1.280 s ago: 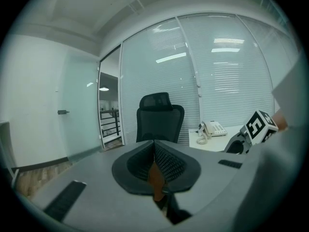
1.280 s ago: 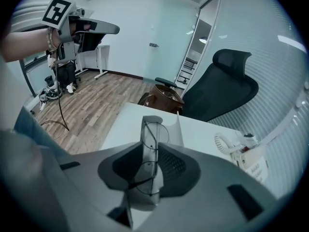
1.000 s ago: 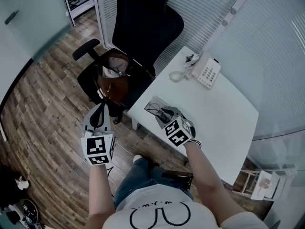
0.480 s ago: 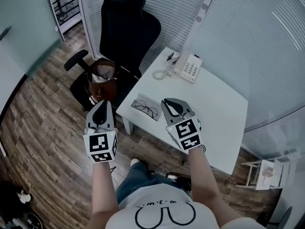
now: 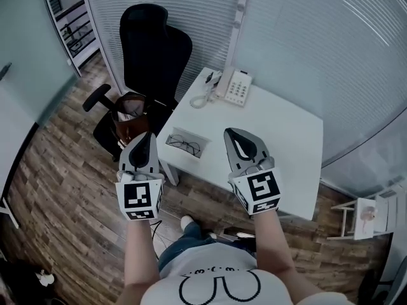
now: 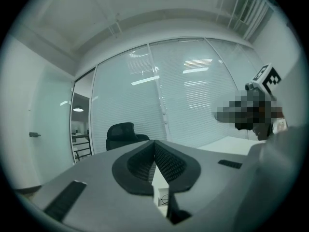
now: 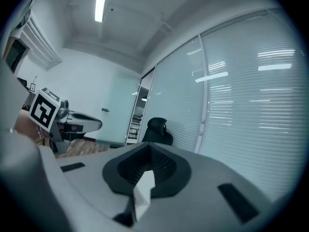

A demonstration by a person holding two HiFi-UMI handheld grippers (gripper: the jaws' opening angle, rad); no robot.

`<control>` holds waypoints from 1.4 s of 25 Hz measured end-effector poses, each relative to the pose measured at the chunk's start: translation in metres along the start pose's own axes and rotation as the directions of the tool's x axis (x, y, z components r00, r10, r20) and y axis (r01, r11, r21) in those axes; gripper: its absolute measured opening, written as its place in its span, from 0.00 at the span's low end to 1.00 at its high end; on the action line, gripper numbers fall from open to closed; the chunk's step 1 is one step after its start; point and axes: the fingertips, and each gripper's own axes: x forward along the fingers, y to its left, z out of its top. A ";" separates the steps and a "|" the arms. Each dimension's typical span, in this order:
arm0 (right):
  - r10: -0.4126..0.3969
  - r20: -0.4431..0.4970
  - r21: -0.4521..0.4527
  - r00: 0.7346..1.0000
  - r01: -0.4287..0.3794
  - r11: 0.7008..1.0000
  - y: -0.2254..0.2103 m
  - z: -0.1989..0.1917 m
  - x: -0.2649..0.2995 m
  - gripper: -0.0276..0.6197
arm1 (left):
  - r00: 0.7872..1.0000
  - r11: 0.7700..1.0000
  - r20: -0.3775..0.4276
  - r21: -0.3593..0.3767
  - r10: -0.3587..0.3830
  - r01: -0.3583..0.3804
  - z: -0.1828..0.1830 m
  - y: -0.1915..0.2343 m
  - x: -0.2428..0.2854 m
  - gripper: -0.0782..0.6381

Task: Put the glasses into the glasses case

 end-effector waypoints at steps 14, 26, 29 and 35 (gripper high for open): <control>-0.085 0.146 0.091 0.986 0.072 0.993 -0.042 0.030 -0.035 0.06 | 0.999 0.998 0.046 0.057 -0.022 0.019 0.034 -0.026 0.006 0.13; -0.100 0.180 0.072 0.979 0.088 0.994 -0.057 0.045 -0.042 0.06 | 0.997 0.997 0.069 0.073 -0.027 0.022 0.046 -0.035 0.014 0.13; -0.111 0.183 0.070 0.977 0.100 0.993 -0.061 0.048 -0.044 0.06 | 0.997 0.997 0.073 0.070 -0.022 0.017 0.046 -0.032 0.015 0.13; -0.149 0.182 0.060 0.972 0.140 0.988 -0.078 0.055 -0.050 0.06 | 0.996 0.998 0.085 0.069 -0.005 -0.001 0.055 -0.019 0.015 0.13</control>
